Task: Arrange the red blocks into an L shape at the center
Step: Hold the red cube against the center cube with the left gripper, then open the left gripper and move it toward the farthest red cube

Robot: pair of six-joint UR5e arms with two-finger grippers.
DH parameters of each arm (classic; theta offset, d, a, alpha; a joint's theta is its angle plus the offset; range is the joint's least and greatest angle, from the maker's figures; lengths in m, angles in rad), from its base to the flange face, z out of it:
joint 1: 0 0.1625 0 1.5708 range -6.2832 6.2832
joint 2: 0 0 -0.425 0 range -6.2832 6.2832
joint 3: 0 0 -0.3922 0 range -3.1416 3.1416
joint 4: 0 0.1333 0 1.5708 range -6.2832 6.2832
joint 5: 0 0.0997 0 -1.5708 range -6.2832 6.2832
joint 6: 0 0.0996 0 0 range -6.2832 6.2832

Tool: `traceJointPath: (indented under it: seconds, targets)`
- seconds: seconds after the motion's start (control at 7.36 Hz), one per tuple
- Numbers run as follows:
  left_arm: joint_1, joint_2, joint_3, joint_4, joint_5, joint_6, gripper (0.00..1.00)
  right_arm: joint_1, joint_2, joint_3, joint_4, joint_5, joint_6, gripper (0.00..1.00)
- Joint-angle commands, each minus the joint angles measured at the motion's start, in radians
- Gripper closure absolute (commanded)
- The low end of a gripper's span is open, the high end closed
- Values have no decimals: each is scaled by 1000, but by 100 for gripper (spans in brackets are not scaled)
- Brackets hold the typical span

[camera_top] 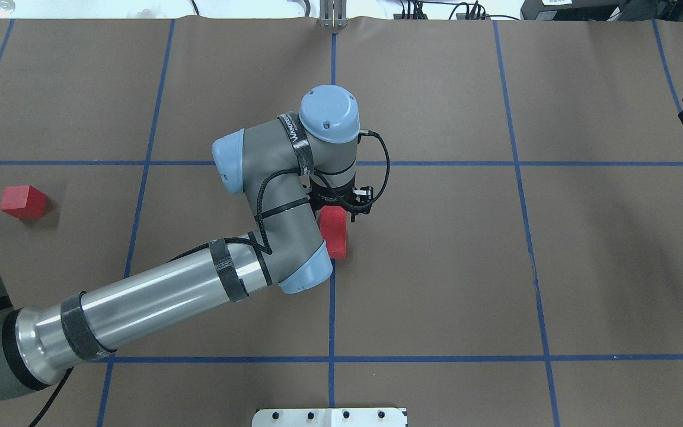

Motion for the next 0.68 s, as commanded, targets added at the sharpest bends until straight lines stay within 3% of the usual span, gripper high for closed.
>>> traceJointPath:
  seconds: [0.0,0.27,0.54]
  targets:
    - [-2,2,-33,4,0,0,1,0,-1,-1,0,0,0,0]
    - [-24,73,-143,24,-2,18,1,0,-1,-1,0,0,0,0]
    - [-82,327,-411,45,-5,160,0,0,-1,-2,0,0,0,0]
